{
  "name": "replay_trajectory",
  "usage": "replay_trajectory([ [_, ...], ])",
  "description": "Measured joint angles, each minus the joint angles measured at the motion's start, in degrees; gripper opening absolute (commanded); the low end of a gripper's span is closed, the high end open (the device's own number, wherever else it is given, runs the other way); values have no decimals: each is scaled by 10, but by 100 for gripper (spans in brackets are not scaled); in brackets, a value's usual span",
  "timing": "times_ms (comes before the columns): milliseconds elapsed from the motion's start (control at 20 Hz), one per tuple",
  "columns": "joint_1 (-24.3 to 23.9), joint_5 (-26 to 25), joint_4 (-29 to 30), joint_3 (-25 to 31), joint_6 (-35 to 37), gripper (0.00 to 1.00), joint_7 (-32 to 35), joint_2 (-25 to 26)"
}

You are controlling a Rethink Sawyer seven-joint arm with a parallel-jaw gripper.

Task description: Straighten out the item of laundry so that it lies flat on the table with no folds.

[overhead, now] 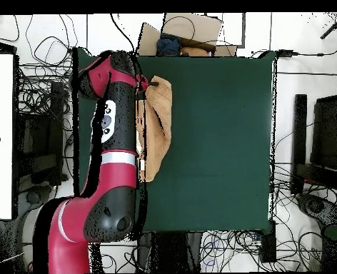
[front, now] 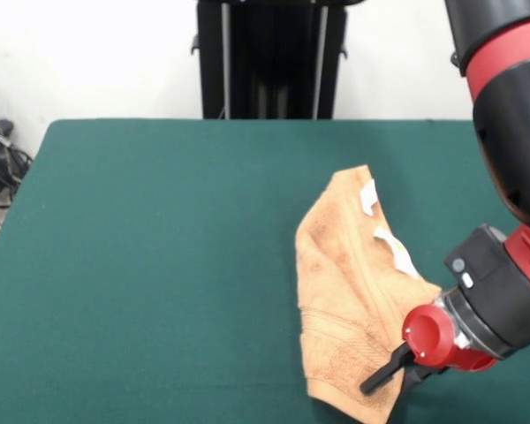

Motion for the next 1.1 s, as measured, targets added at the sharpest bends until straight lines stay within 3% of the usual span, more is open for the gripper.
replay_trajectory([
  [1100, -1, 0, 15, 0, -11, 100, 0, -8],
])
